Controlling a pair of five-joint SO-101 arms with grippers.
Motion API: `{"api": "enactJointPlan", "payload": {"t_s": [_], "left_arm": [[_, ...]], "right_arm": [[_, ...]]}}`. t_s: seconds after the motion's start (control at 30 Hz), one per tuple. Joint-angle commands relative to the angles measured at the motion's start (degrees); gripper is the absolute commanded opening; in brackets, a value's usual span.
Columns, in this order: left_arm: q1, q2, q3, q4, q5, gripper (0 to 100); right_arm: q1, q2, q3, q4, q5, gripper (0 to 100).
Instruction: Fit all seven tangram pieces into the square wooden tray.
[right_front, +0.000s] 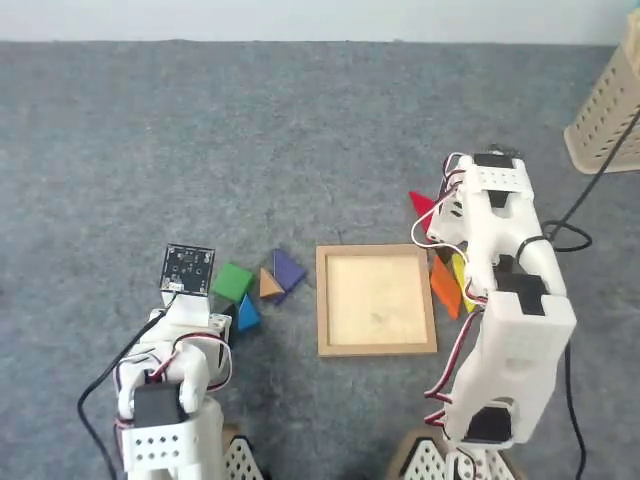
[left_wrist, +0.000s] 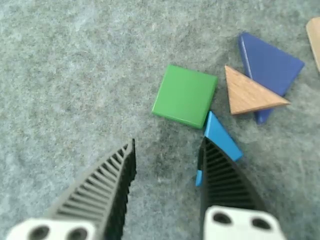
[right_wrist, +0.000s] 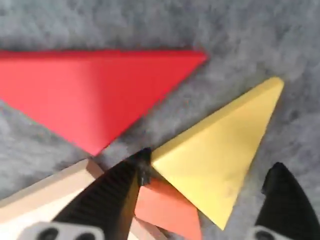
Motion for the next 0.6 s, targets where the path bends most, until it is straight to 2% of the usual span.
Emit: {"api": "enactJointPlan", "payload": {"t_s": [0.0, 0.2, 0.37, 0.57], "left_arm": [[-0.1, -1.0, -0.5, 0.3, -0.2, 19], [-0.1, -1.0, -0.5, 0.3, -0.2, 19], [-0.1, -1.0, -0.5, 0.3, -0.2, 19], [-0.1, -1.0, -0.5, 0.3, -0.2, 19]], "right_arm": [[1.5, -1.5, 0.1, 0.1, 2.7, 36.1], [1.8, -1.5, 0.1, -0.3, 3.6, 25.9], [4.3, -1.9, -0.3, -0.5, 4.0, 26.0], [8.4, -4.7, -3.3, 1.7, 9.2, 25.9]]}}
